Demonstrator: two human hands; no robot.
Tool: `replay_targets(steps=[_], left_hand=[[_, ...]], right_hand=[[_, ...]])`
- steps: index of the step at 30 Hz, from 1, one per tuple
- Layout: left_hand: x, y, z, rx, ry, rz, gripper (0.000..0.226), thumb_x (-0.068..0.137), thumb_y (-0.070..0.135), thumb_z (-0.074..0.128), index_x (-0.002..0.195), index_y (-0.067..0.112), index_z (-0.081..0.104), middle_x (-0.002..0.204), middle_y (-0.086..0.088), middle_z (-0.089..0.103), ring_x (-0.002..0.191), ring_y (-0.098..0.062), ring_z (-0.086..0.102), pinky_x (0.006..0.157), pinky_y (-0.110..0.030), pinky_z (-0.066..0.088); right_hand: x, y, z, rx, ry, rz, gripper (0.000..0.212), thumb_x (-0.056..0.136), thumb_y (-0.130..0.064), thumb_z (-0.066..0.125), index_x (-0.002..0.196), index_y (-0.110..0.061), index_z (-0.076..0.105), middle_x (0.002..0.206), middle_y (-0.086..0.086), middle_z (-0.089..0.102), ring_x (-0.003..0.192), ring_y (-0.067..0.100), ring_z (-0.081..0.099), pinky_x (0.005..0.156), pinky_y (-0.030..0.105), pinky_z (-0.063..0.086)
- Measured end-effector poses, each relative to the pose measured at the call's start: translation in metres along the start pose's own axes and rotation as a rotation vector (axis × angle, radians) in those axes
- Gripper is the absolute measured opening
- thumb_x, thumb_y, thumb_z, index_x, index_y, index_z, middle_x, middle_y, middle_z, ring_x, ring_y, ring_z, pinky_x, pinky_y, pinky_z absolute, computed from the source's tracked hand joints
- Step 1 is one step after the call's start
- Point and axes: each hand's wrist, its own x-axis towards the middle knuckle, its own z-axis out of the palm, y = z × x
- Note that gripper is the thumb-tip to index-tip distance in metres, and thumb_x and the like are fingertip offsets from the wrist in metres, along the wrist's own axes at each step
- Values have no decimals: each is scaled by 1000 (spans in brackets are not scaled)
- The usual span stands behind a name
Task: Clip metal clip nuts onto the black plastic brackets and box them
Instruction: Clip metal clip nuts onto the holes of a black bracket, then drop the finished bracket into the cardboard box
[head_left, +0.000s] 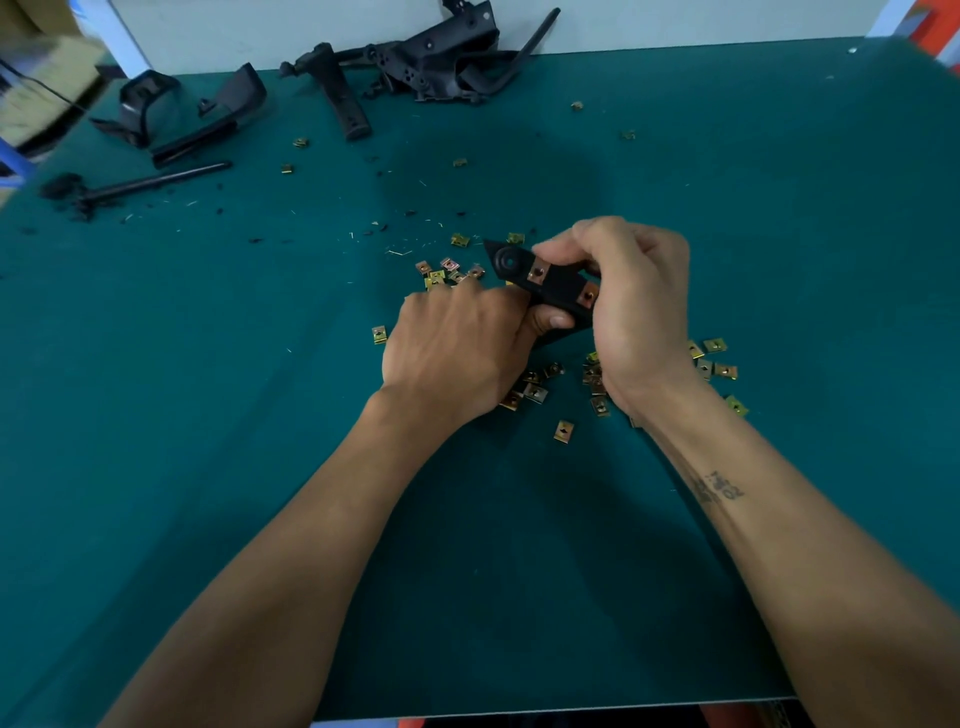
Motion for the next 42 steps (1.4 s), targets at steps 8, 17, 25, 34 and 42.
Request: replay_targets(steps=[8,17,25,34,42], left_hand=[[2,-3,0,-93,23,-91,53,101,67,24,76,25,46,81,-18,66,75,-46,62,59,-39,33],[17,-19,-16,-637,494,-444,35,102,27,46,69,28,36,59,15,39,53,-1,38,53,-26,26],[20,-1,-17,-1443,359,-604,10,98,19,45,91,20,52,89,-3,68,87,-23,60,89,-50,52],[23,89,11,-1344,-95,-96,43,100,4,50,138,22,55,125,0,68,116,-19,64,95,-38,53],[-5,282,18,-1065,-515,334,40,96,3,54,128,25,61,111,4,73,102,-13,68,87,-28,53]], right_hand=[[13,-2,-19,-351,-37,31,51,105,-38,45,80,-6,77,76,10,75,71,10,67,66,17,51],[-6,16,-5,-697,-265,-270,30,98,-37,56,89,-12,68,66,-1,65,61,16,61,61,46,48],[-10,29,4,-561,-277,-218,29,100,-22,63,128,-16,59,97,-13,72,79,-1,68,71,23,54],[-27,-27,-58,-240,252,-91,40,90,16,55,127,3,56,116,23,68,108,34,65,101,49,51],[-167,-55,-218,48,828,-81,39,92,23,47,124,3,57,104,10,69,98,24,63,88,34,50]])
